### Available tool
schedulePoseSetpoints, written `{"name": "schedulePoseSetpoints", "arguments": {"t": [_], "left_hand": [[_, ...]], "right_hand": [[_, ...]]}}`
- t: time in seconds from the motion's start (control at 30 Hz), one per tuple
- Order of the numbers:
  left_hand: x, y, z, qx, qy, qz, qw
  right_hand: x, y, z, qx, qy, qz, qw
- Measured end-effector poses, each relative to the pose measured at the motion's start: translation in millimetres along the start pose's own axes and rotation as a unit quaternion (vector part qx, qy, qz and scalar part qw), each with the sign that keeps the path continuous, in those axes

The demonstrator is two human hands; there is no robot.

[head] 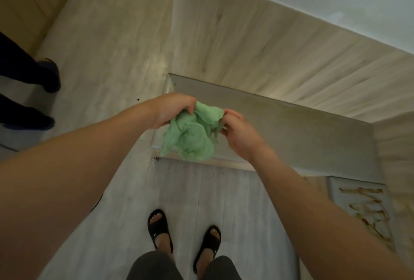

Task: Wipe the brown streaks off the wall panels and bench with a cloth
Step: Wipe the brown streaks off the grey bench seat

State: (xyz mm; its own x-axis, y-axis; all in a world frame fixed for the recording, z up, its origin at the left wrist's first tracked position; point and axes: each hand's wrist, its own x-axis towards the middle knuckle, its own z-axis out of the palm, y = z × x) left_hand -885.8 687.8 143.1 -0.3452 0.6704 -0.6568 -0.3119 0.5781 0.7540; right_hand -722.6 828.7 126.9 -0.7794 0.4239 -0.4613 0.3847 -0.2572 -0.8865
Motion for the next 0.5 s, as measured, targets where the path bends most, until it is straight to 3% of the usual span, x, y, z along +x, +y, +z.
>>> {"name": "schedulePoseSetpoints", "arguments": {"t": [0.1,0.27,0.5], "left_hand": [[10.2,-11.5,-5.9,0.238,0.066,0.047,0.968],[25.2,-22.7,4.4,0.277,-0.013,0.164,0.947],[57.1,-30.0,25.6,0.317,0.011,0.224,0.921]], "right_hand": [[3.3,-7.6,-1.5,-0.112,0.037,-0.025,0.993],[13.0,-9.2,-2.3,-0.157,0.005,0.002,0.988],[23.0,-10.6,-29.1,-0.169,0.031,-0.010,0.985]]}}
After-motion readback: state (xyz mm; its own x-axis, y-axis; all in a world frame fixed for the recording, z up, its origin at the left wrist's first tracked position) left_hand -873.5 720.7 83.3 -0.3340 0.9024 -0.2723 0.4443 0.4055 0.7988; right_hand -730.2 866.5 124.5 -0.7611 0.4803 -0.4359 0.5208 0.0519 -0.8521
